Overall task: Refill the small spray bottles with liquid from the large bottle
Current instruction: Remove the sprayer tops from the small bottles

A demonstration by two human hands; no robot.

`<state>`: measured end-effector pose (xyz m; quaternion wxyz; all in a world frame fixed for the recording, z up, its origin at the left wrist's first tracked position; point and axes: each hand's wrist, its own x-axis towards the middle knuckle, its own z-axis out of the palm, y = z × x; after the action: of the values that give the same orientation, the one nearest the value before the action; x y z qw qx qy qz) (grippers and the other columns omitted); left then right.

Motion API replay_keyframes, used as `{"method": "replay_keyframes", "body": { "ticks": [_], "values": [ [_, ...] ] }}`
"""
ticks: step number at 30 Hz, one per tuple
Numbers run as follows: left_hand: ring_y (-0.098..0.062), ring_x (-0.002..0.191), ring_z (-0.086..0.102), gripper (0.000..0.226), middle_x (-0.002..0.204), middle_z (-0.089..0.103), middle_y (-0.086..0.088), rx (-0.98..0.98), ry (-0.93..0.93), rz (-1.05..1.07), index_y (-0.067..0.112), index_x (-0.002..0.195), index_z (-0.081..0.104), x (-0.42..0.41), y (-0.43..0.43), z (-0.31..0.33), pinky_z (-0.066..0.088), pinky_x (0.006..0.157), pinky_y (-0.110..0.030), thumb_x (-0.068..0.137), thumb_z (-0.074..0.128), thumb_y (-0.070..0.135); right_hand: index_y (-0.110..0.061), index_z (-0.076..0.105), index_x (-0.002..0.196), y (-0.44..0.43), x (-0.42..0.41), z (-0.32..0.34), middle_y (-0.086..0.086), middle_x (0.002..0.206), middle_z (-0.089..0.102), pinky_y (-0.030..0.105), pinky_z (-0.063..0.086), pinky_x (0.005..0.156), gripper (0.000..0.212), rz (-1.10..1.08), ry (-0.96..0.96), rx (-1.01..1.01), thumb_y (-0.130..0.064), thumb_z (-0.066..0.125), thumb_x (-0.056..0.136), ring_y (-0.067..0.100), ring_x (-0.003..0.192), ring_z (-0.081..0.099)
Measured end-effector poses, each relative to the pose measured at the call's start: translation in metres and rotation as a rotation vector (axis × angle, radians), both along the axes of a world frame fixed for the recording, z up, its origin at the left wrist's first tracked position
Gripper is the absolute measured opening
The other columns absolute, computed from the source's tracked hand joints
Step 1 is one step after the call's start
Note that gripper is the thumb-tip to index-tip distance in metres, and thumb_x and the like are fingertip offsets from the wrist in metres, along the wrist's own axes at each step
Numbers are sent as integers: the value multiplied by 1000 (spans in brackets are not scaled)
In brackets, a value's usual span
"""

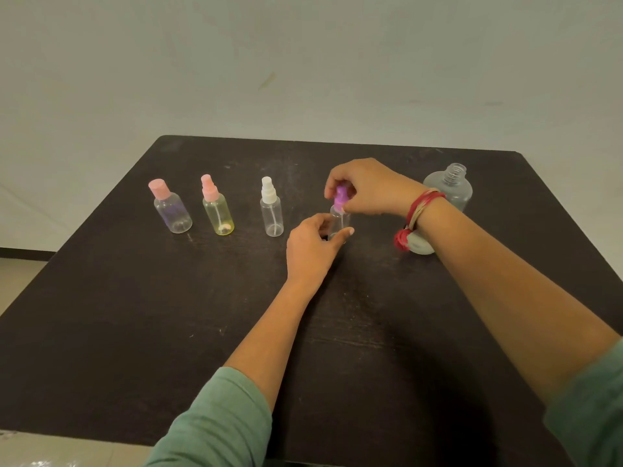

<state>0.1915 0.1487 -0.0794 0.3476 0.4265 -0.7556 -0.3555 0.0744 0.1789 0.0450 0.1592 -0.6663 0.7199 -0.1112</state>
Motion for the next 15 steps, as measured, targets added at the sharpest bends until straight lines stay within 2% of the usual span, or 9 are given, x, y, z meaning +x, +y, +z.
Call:
{"method": "replay_keyframes", "body": {
  "ticks": [1,3,5,7,9,11,13,15],
  "values": [
    [-5,88,63,41,100,71,4,3,2,-3,16,112,67,0,0,0,54,84,-26,80,74,42,-23,56,123,1,0,1,0,121,52,19,43,78,47,32,-31,42,-4,67,82,14,103,51],
    [-6,83,64,31,91,70,5,16,10,-1,18,102,68,0,1,0,55,81,-29,81,74,40,-28,43,138,3,4,0,-1,125,40,25,41,85,66,46,-61,89,-16,74,80,15,108,44],
    [-9,77,63,24,83,67,3,25,7,18,20,92,64,0,2,1,55,75,-30,80,75,37,-24,44,134,2,7,-5,1,122,42,26,39,83,62,-13,-9,51,-37,72,81,16,105,45],
    [-9,77,62,28,83,65,4,12,-3,29,18,97,65,-1,2,1,54,75,-28,80,75,39,-16,52,118,1,10,-11,4,110,52,26,40,76,46,-107,119,-8,-44,67,84,18,95,51],
    [-8,81,61,36,89,66,5,-15,-4,17,15,105,67,0,2,0,53,78,-26,80,75,41,-15,54,101,0,12,-14,3,100,57,26,39,71,26,-148,164,-58,-34,66,87,18,89,53],
    [-5,83,61,40,93,68,6,-12,3,6,15,110,67,0,2,0,52,80,-24,81,74,41,-17,55,96,-1,10,-14,0,98,57,21,36,68,15,-111,106,-79,-19,67,86,16,91,54],
    [-5,86,61,42,97,69,5,-8,10,3,15,113,67,0,1,0,52,81,-23,81,74,41,-16,61,101,1,6,-8,-3,100,58,15,38,66,22,-46,7,-71,-3,64,83,12,91,54],
    [-6,87,62,46,99,69,4,-11,10,6,14,116,66,0,1,0,53,82,-25,80,75,42,-17,63,106,6,2,-1,-5,99,60,12,44,72,35,-9,-98,-75,8,59,82,9,91,57]
  ]
}}
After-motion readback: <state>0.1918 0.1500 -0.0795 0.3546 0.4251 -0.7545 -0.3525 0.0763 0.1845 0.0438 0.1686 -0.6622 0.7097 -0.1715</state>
